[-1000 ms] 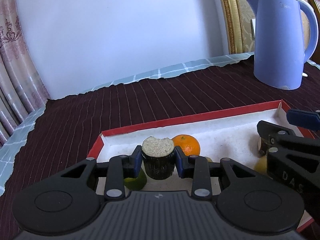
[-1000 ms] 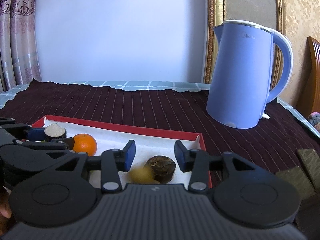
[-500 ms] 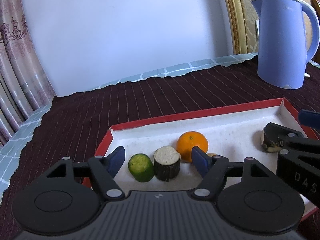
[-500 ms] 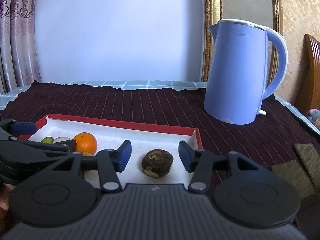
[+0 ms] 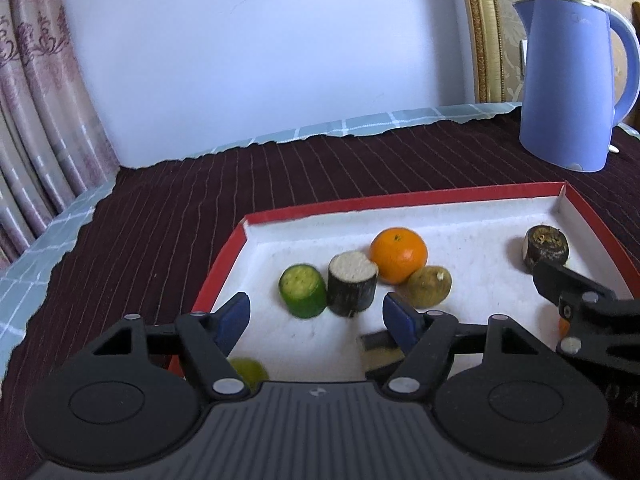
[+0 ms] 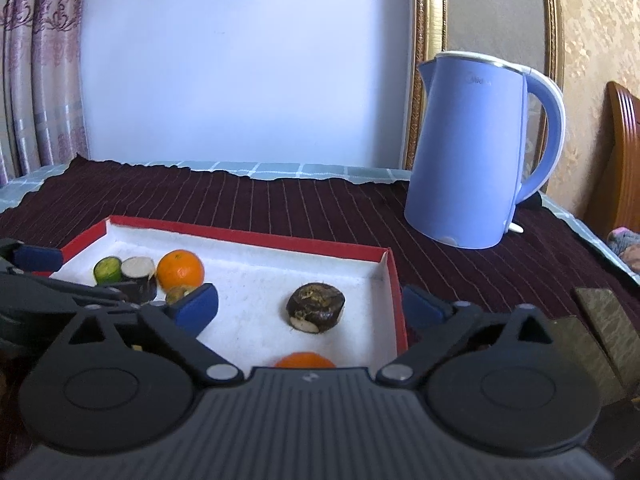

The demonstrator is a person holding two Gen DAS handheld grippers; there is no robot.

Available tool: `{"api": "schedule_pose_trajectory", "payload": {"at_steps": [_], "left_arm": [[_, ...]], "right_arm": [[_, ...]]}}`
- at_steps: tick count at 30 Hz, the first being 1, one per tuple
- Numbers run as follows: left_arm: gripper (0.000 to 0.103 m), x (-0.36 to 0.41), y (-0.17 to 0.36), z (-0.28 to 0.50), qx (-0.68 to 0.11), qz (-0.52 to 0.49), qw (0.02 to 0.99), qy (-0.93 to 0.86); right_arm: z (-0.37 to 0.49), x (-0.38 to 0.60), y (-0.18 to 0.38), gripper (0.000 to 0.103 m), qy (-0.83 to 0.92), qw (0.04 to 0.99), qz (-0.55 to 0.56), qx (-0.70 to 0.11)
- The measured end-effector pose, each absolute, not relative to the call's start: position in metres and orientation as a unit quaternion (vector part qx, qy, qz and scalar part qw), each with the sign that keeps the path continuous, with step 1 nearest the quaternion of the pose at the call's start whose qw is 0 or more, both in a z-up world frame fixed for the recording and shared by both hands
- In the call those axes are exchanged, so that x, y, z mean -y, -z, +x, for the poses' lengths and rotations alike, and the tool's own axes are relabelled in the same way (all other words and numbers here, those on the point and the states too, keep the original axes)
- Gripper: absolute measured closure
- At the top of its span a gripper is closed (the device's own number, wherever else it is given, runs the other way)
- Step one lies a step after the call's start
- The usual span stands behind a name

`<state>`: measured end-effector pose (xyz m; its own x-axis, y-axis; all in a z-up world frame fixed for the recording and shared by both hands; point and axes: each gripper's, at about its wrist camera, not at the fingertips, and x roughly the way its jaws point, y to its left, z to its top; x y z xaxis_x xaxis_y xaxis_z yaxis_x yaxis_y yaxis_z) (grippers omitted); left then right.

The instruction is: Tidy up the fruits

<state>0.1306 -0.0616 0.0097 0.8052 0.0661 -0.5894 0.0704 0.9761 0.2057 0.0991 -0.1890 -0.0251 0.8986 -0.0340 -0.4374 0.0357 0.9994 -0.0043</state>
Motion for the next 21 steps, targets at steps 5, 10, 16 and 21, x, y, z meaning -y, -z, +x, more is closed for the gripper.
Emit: {"api": "schedule_pose_trajectory", "payload": {"at_steps": [5, 10, 16, 21], "left_arm": [[0.022, 0.052, -0.012, 0.119, -0.308, 0.097, 0.946, -0.007], [0.022, 0.045, -0.012, 0.109, -0.309, 0.092, 0.947, -0.011], [0.019, 0.039, -0.007, 0.1, -0.316, 0.087, 0.945, -0.012], [0.019, 0.032, -0.005, 0.095, -0.318, 0.08, 0.944, -0.013]], "right_arm": [[0.088, 0.185, 0.025, 0.0, 0.007, 0.974, -0.002, -0.226], [0.078, 0.179, 0.027, 0.0, 0.001, 0.974, -0.006, -0.228], [0.068, 0.177, 0.032, 0.0, -0.001, 0.973, -0.001, -0.229], [0.061, 0.177, 0.038, 0.0, -0.002, 0.972, -0.002, -0.233]]}}
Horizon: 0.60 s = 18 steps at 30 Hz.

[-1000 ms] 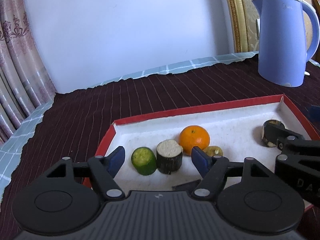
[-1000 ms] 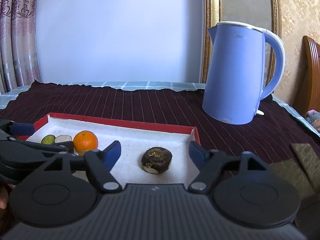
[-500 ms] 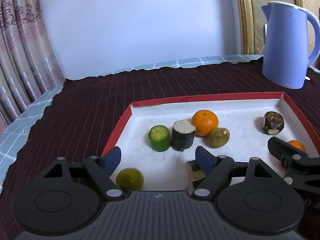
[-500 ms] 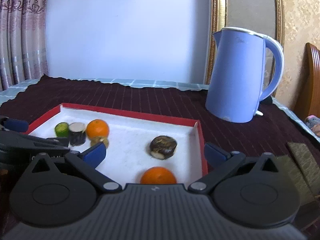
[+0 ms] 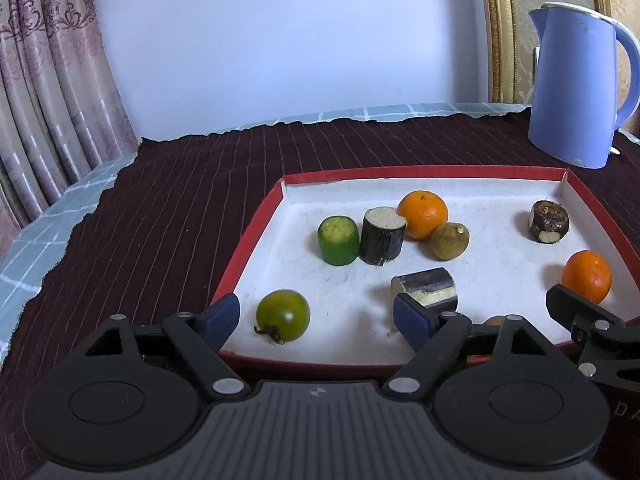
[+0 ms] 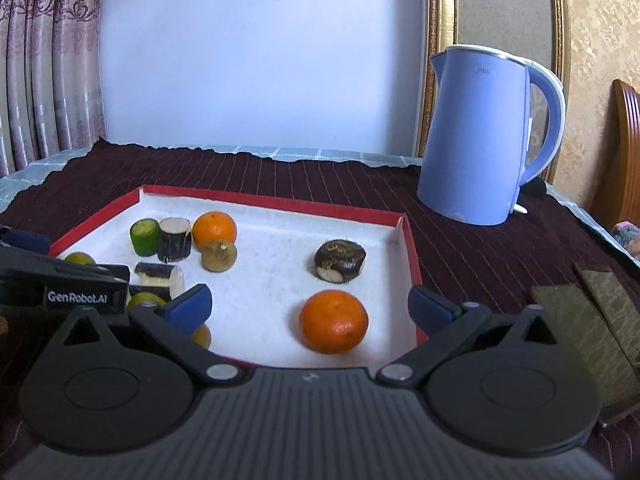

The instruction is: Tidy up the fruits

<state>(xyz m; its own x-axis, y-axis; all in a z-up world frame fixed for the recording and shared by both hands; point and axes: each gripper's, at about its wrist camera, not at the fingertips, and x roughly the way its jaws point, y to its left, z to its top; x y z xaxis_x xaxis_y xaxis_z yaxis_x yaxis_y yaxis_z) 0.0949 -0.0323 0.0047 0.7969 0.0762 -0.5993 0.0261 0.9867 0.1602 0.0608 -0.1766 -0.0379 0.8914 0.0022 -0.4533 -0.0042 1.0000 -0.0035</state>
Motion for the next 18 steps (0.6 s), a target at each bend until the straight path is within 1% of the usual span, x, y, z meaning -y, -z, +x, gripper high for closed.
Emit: {"api": "schedule_pose_trajectory", "payload": {"at_steps": [10, 18], "left_arm": [[0.019, 0.019, 0.0, 0.091, -0.33, 0.066, 0.941, -0.021], [0.019, 0.018, 0.0, 0.081, -0.319, 0.069, 0.945, -0.025]], "right_arm": [[0.052, 0.177, 0.046, 0.0, -0.003, 0.971, -0.003, -0.24], [0.043, 0.176, 0.049, 0.0, -0.03, 0.967, -0.001, -0.254]]}}
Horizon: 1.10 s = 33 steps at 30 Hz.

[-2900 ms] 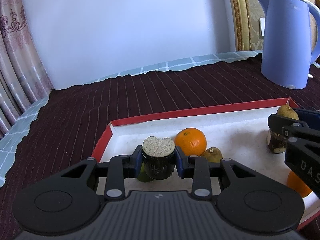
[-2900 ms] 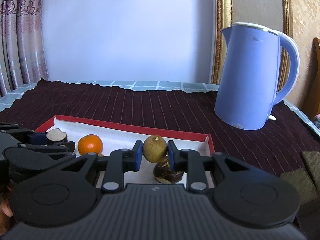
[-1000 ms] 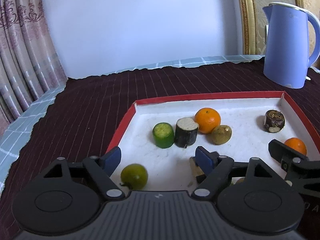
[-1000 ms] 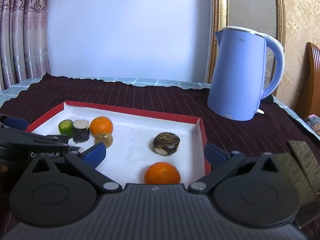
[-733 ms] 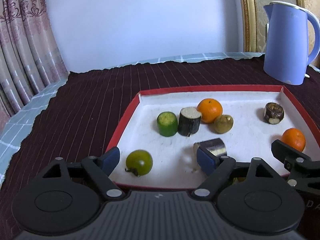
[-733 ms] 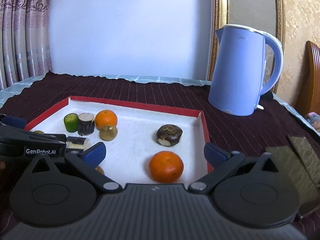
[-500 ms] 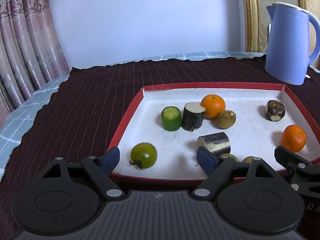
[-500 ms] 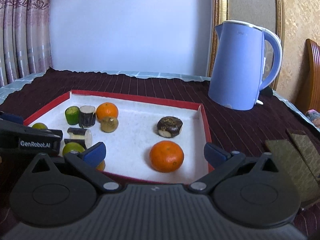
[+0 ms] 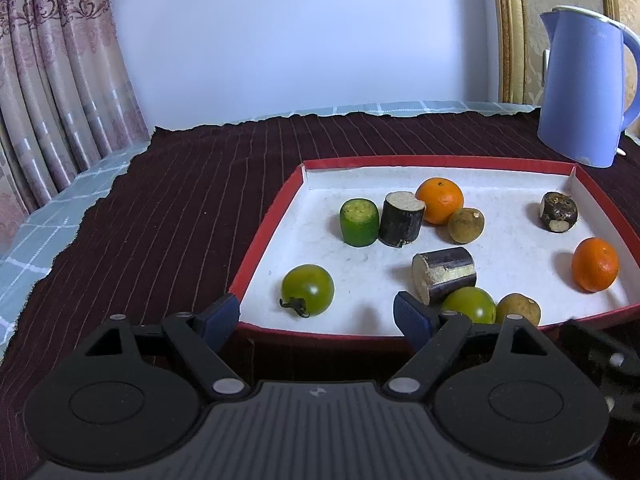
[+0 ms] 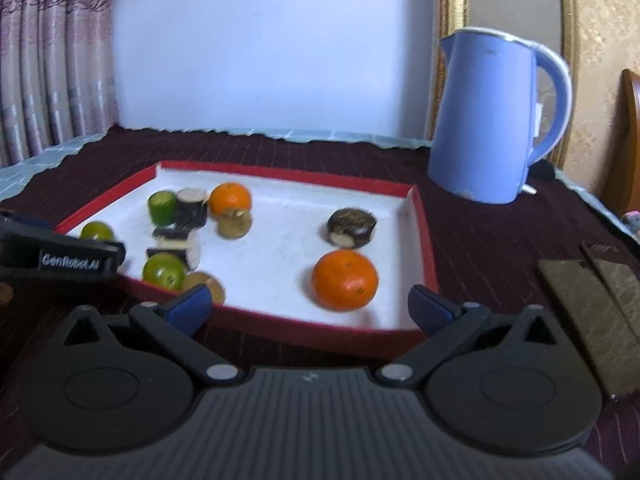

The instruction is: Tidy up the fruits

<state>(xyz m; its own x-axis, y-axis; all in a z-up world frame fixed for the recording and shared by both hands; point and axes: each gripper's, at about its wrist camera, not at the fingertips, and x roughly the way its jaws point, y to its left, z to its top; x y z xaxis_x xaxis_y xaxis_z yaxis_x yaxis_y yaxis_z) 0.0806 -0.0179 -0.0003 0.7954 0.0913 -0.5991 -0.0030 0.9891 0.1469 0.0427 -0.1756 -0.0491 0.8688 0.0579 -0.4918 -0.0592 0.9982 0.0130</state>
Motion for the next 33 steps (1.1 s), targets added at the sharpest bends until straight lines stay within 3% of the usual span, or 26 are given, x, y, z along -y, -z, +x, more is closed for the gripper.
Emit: {"api": "schedule_pose_trajectory", "payload": {"at_steps": [10, 28, 33], "left_arm": [[0.017, 0.011, -0.006, 0.058, -0.297, 0.057, 0.953, -0.035], [0.015, 0.002, 0.022, 0.05, -0.35, 0.047, 0.935, -0.025], [0.005, 0.0, 0.025, 0.049, -0.352, 0.041, 0.935, -0.029]], "right_arm": [[0.025, 0.156, 0.052, 0.0, -0.063, 0.963, -0.059, -0.254], [0.028, 0.159, 0.066, 0.0, -0.079, 0.945, -0.058, -0.311], [0.033, 0.17, 0.07, 0.0, -0.093, 0.941, -0.021, -0.326]]}}
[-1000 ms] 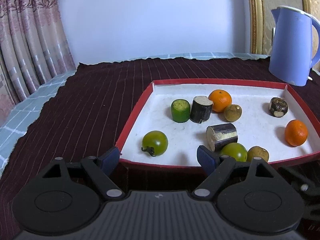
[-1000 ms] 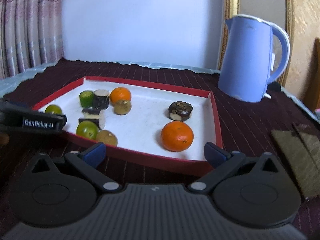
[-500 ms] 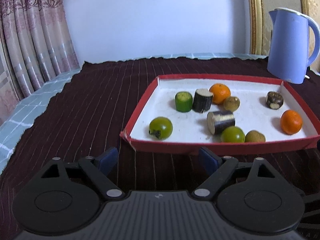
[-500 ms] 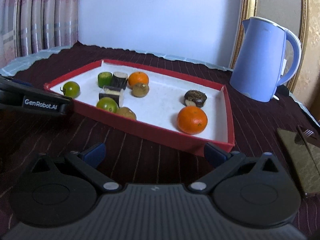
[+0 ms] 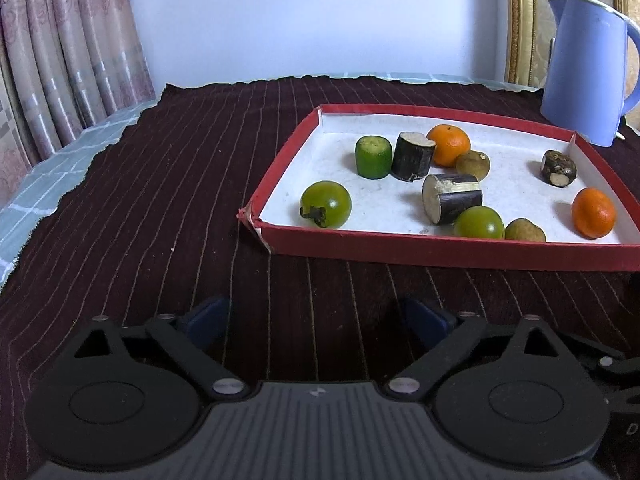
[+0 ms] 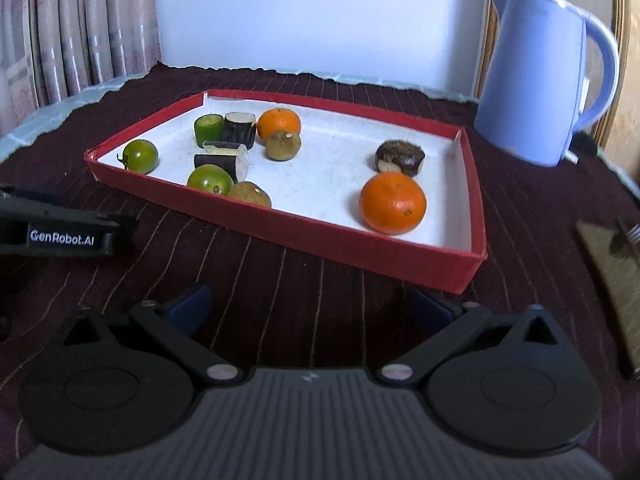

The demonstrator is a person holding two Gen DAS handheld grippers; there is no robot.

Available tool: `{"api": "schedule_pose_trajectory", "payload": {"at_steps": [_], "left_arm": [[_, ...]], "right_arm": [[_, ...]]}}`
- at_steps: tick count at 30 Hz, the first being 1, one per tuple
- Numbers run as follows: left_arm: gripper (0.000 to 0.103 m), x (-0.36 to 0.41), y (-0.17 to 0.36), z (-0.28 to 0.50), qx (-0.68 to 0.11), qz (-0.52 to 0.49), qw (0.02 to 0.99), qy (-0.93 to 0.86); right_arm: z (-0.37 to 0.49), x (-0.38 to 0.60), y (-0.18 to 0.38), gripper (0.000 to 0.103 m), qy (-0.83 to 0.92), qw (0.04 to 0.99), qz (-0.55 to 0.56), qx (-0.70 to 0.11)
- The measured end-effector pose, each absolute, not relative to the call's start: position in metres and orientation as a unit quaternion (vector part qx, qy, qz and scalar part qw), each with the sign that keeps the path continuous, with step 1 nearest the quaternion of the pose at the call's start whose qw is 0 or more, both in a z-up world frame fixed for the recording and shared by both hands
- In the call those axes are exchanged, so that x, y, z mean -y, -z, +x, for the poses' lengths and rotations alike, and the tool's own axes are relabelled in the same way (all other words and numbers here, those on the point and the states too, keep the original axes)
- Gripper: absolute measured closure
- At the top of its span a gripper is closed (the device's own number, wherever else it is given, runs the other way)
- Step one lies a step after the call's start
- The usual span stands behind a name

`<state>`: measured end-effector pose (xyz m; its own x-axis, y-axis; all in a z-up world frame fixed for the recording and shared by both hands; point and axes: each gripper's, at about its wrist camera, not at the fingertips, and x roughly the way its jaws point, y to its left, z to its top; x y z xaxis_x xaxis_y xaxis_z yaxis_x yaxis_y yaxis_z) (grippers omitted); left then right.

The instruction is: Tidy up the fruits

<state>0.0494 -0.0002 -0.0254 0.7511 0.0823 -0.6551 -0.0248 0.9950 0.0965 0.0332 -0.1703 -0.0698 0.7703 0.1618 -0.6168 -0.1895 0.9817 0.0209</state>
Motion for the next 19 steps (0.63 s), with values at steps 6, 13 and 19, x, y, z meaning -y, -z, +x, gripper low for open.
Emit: {"api": "schedule_pose_trajectory", "payload": {"at_steps": [6, 13, 19], "left_arm": [[0.004, -0.0029, 0.0269, 0.0479, -0.349, 0.032, 0.936, -0.027], [0.004, -0.0069, 0.0277, 0.0497, -0.352, 0.017, 0.935, -0.023], [0.004, -0.0031, 0.0279, 0.0479, -0.347, 0.029, 0.937, -0.027]], "right_arm": [[0.0334, 0.1694, 0.071, 0.0, -0.094, 0.941, -0.02, -0.325], [0.0334, 0.1699, 0.0707, 0.0, -0.093, 0.941, -0.021, -0.326], [0.0334, 0.1694, 0.0707, 0.0, -0.093, 0.941, -0.021, -0.326]]}}
